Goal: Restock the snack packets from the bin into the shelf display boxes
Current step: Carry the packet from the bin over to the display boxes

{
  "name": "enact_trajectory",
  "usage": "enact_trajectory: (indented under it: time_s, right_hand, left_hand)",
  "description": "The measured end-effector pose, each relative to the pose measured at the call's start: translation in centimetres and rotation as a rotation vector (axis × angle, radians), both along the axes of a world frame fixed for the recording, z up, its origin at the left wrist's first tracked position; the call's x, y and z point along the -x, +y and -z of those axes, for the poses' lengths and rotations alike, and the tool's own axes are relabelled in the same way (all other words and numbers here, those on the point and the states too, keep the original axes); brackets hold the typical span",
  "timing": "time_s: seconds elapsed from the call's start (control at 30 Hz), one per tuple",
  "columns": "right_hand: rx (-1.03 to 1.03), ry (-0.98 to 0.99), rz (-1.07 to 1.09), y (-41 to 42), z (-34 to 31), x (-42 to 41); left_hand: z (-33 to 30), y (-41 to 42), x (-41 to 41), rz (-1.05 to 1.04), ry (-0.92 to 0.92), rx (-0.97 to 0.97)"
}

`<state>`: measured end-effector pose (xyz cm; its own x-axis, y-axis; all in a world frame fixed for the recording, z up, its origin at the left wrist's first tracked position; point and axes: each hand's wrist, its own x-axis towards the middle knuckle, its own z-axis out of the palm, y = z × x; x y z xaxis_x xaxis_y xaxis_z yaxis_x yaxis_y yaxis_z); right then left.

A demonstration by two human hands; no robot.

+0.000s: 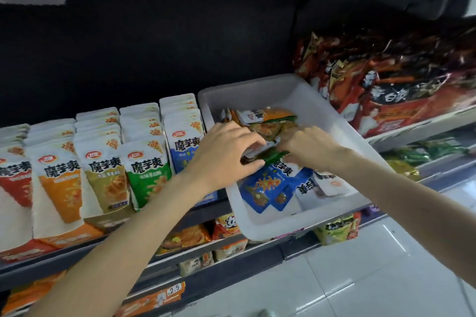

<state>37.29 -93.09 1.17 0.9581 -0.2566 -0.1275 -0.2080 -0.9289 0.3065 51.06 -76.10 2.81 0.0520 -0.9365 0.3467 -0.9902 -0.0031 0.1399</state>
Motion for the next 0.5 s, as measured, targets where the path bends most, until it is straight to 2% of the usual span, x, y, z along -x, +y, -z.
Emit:
enact_trajectory:
  time_s: [0.07, 0.2, 0.3, 0.37, 0.43, 0.5]
  right_hand:
    - [0.142, 0.047, -0.085, -0.7, 0.7, -1.0]
    - [0.166, 0.085, -0.267, -1.3, 1.8, -2.0]
    - [0.042, -0.185, -0.307, -0.6, -0.3, -0.7]
    - [-0.109, -0.342, -0.201, -0.5, -2.0, 0.8]
    - [-0.300, -0.462, -0.019, -0.7, -3.0, 2.6]
    - [-0.551, -0.706, 0.131, -0.4, -3.8, 4.0]
  left_hand:
    - [0.1, -2.0, 0.1, 0.006, -0.063, -0.066]
    - [0.8, -4.2, 0.1, -0.023, -0.215, -0.268]
    - [0.9, -4.2, 0.0, -0.057, -0.159, -0.225]
    - [0.3, -3.7, -0.1, -0.091, 0.077, -0.043]
    - [-0.5, -3.2, -0.3, -0.148, 0.421, 0.200]
    - [-1.2, -2.8, -0.1, -0.194, 0.709, 0.410]
